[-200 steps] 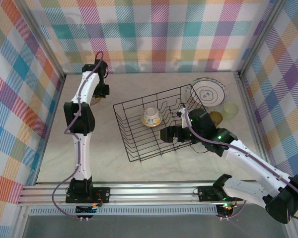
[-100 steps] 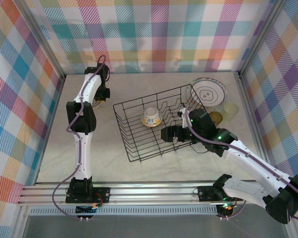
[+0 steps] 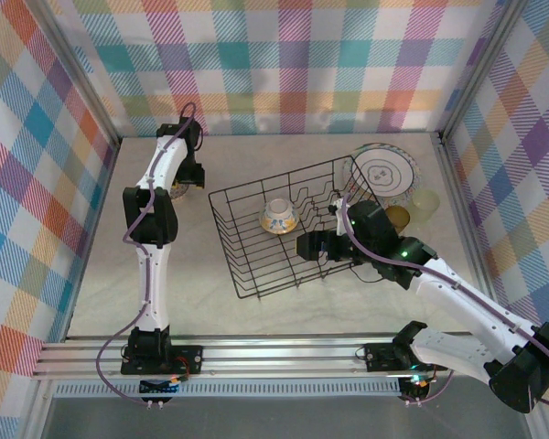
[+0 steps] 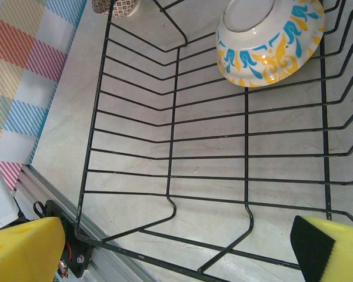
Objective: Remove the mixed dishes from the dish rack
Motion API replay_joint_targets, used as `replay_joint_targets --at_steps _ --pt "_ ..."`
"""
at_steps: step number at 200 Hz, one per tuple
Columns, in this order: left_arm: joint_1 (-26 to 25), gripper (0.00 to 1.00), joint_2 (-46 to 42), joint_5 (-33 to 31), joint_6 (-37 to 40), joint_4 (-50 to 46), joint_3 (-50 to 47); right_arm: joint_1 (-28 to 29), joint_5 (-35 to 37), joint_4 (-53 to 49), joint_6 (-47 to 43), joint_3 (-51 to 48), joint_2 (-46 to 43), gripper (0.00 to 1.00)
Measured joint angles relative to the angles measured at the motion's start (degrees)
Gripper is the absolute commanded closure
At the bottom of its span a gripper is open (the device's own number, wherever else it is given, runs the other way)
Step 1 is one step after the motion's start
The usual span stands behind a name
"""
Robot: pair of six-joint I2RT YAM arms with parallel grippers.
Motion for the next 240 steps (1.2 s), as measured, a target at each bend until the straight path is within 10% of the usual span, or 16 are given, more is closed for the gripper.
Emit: replay_joint_targets --at_steps 35,142,240 --pt "0.0 0.0 -6.5 0.7 -2.3 3.6 -5.9 0.0 2.5 -0.1 1.1 0.0 2.1 0.01" --pt "-0.6 0.0 -55.3 23.9 -15.2 23.2 -45.8 0.1 11.8 -5.1 13.9 17.0 25.0 0.01" --pt "-8.1 0.0 -66.5 41.6 -19.6 31.2 -63.4 0.4 15.0 -6.4 30.4 25.3 41.1 0.01"
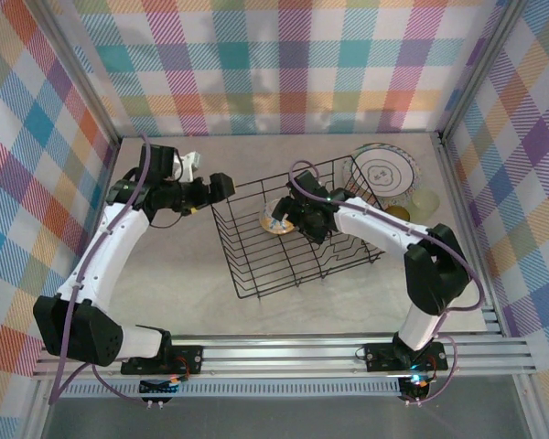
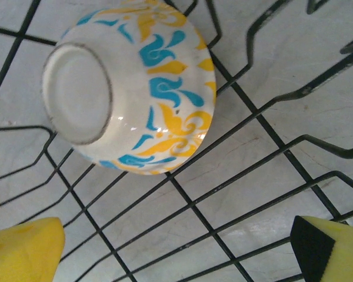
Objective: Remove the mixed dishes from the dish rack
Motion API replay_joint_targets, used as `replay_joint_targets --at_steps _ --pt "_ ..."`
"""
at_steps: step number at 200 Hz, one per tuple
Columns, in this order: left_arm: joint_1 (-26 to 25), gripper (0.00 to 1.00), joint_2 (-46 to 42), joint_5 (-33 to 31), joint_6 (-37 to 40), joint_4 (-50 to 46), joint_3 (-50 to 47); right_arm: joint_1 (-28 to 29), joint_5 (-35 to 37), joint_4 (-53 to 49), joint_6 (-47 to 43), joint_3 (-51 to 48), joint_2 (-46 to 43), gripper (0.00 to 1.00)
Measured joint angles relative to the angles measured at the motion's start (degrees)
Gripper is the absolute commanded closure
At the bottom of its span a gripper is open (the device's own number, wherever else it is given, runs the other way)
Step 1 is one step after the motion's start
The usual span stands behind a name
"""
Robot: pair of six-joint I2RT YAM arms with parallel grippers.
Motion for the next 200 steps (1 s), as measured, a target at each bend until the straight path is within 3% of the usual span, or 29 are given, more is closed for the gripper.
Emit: replay_joint_targets --at_steps 57,125,164,200 --pt "-5.5 0.01 6.2 3.5 -3.6 7.0 -1.9 0.0 0.6 1.4 7.0 3.7 5.5 0.0" --pt "-6.6 0.03 15.3 4.0 -6.8 12.2 -1.9 0.0 2.0 3.3 9.3 4.2 8.5 0.07" --pt "-6.7 0.04 18.5 2.8 -8.5 14.1 -1.9 0.0 1.8 5.5 10.4 4.0 8.8 0.19" --pt "-6.8 0.04 18.7 0.9 -9.3 14.7 -3.3 0.0 1.1 9.1 10.7 2.3 8.2 0.38"
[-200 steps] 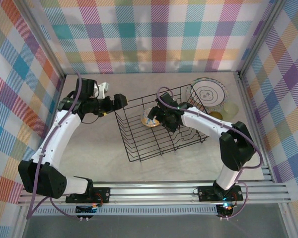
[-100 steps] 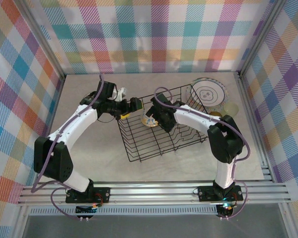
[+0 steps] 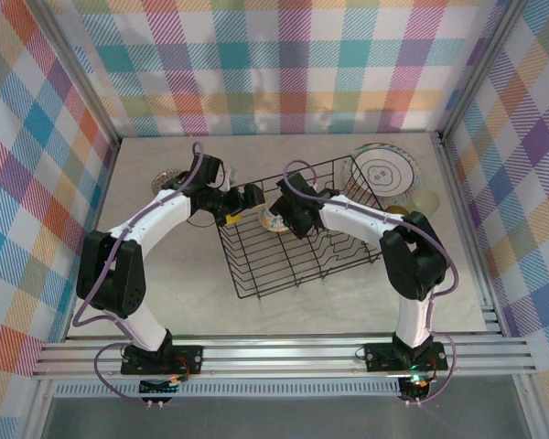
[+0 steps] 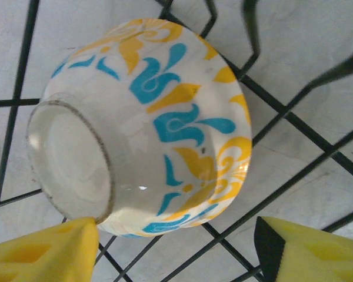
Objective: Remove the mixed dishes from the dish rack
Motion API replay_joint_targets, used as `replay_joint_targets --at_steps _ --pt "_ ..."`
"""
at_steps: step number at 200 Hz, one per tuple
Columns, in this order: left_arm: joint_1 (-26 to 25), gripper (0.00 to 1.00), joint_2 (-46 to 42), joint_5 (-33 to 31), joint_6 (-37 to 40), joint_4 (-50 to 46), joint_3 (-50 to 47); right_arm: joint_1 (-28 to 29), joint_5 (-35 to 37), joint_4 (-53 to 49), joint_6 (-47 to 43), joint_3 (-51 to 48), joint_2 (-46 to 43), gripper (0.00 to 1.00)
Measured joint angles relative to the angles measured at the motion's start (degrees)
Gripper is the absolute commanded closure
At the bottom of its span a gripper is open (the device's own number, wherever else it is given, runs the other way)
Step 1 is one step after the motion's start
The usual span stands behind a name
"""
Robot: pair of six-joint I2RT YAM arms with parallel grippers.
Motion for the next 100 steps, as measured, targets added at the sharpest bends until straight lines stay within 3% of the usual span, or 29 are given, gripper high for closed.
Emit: replay_joint_targets --at_steps 59,100 --pt "-0.2 0.04 0.0 -1.5 -0.7 0.6 -0.7 0.0 -0.2 4.3 -1.7 -8.7 -6.1 0.38" --pt "-0.2 0.04 0.0 -1.8 -0.8 0.8 -0.7 -0.2 -0.1 3.8 -2.9 -10.7 -7.7 0.22"
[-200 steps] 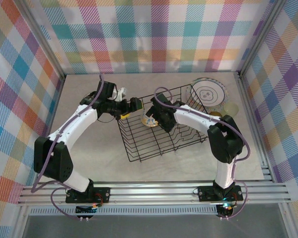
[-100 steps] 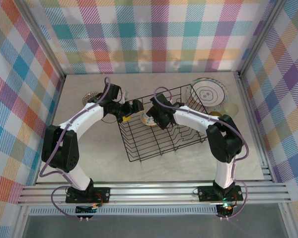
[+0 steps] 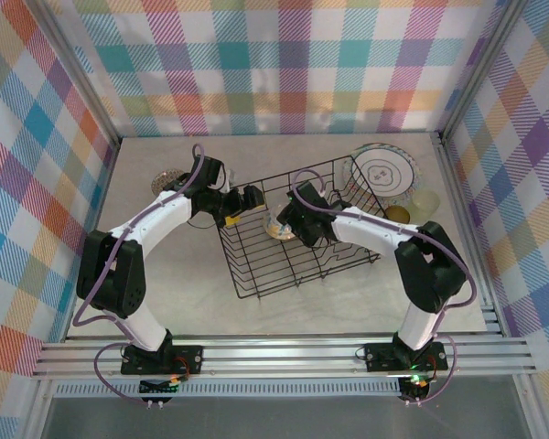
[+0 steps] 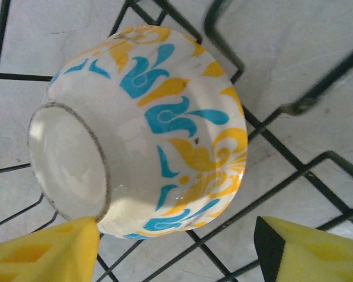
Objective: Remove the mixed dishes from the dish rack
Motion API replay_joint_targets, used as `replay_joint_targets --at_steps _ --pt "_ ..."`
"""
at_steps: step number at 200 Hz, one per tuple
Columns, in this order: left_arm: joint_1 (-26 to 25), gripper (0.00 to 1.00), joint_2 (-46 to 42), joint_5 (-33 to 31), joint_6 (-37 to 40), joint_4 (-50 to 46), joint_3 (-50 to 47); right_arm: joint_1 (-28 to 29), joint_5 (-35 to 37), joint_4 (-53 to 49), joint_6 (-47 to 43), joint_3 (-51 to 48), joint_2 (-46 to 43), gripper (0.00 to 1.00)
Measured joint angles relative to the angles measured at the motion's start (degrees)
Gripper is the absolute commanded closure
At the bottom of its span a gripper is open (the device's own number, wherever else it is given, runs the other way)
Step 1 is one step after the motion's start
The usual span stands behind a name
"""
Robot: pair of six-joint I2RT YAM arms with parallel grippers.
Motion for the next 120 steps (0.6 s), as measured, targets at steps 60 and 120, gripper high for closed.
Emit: replay_joint_targets --at_steps 60,120 --pt "-0.1 0.04 0.0 0.2 0.2 -0.2 0.1 -1.7 -3.5 1.1 0.8 -0.9 0.3 0.16" --pt "-3.1 0.04 3.9 0.2 5.2 -5.1 10.6 -2.1 -5.6 3.3 3.3 -0.4 1.4 0.24"
